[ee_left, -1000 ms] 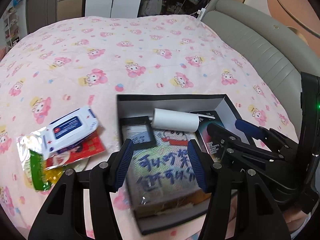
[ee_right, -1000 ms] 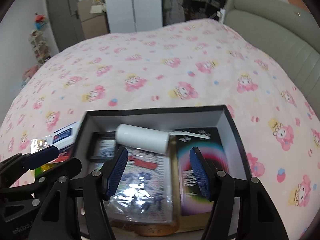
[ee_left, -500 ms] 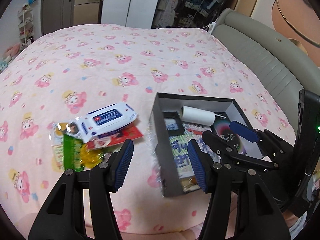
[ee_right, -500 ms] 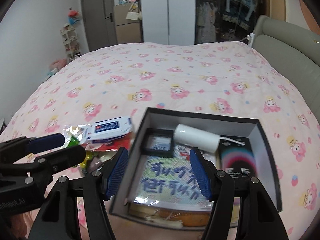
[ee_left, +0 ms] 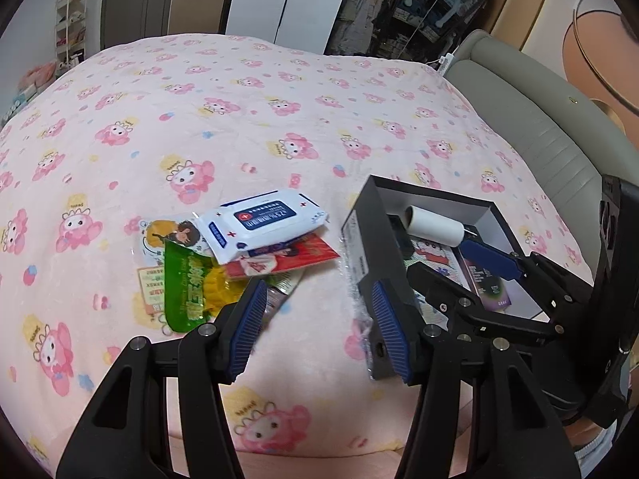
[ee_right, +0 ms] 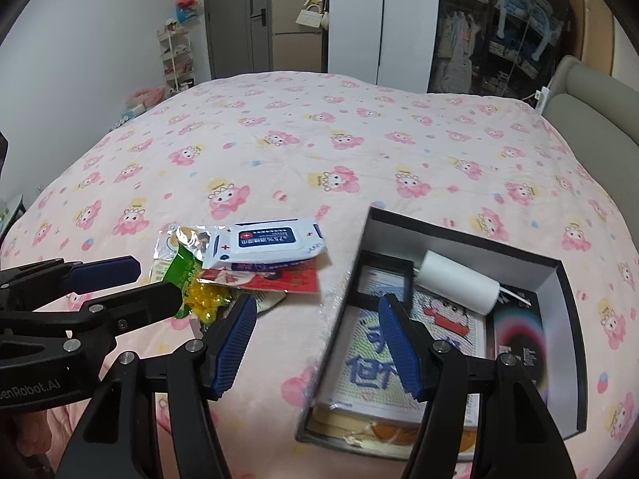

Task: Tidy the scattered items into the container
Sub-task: 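Move the left tool back to the pile of packets, then grasp the green-and-yellow corn snack bag with the left gripper and lift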

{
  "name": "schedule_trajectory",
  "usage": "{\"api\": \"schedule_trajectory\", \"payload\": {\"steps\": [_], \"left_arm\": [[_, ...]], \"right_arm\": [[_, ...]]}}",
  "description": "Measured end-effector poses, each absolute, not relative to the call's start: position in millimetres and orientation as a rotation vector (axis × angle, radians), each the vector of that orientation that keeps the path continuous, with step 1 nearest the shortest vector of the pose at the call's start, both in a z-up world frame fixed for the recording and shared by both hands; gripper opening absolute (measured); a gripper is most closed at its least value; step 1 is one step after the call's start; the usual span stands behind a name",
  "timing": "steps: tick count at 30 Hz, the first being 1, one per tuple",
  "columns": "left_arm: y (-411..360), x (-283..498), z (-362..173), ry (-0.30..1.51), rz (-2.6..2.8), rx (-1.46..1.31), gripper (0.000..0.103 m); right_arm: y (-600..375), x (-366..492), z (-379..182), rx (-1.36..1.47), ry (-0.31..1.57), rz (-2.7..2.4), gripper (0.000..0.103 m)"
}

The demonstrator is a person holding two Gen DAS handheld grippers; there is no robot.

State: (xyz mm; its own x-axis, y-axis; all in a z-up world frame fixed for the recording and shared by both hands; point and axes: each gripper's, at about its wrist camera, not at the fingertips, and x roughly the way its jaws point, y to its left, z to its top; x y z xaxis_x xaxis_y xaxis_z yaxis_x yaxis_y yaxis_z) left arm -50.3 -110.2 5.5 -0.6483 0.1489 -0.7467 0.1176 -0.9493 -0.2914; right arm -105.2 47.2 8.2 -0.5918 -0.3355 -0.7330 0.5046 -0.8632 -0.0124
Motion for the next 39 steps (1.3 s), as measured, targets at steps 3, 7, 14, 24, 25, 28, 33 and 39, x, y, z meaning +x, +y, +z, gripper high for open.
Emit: {"api": "schedule_trajectory", "payload": {"steps": [3, 7, 14, 24, 25, 28, 33, 39], "left_arm": [[-125, -59, 7, -0.515, 2.798, -1.285, 0.056], [-145, -75, 2, -0.583, 2.802, -1.272, 0.056], [-179, -94, -35, -0.764, 2.801, -1.331, 0.056], [-225, -93, -95, -1.039, 2.738, -1.614, 0.054], [-227, -93, -101, -1.071, 2.709, -1.638, 0.052], [-232, -93, -115, -1.144, 2.651, -1.717, 0.047], [-238, -91, -130, -1.187, 2.643, -1.823, 0.034], [-233, -95, -145, -1.182, 2.569, -1.929, 0.019]], "right_arm": [[35, -113, 9, 1.063, 0.296, -2.433, 0.061], [21, -127, 10, 1.087, 0.261, -2.438, 0.061], [-6, -149, -15, 1.190, 0.261, -2.400, 0.061], [-49, -145, -64, 1.342, 0.292, -2.297, 0.061], [-50, -144, -70, 1.364, 0.286, -2.284, 0.061], [-53, -140, -86, 1.408, 0.286, -2.252, 0.061], [-54, -140, -108, 1.480, 0.279, -2.206, 0.061], [-55, -143, -115, 1.478, 0.173, -2.155, 0.044]]}}
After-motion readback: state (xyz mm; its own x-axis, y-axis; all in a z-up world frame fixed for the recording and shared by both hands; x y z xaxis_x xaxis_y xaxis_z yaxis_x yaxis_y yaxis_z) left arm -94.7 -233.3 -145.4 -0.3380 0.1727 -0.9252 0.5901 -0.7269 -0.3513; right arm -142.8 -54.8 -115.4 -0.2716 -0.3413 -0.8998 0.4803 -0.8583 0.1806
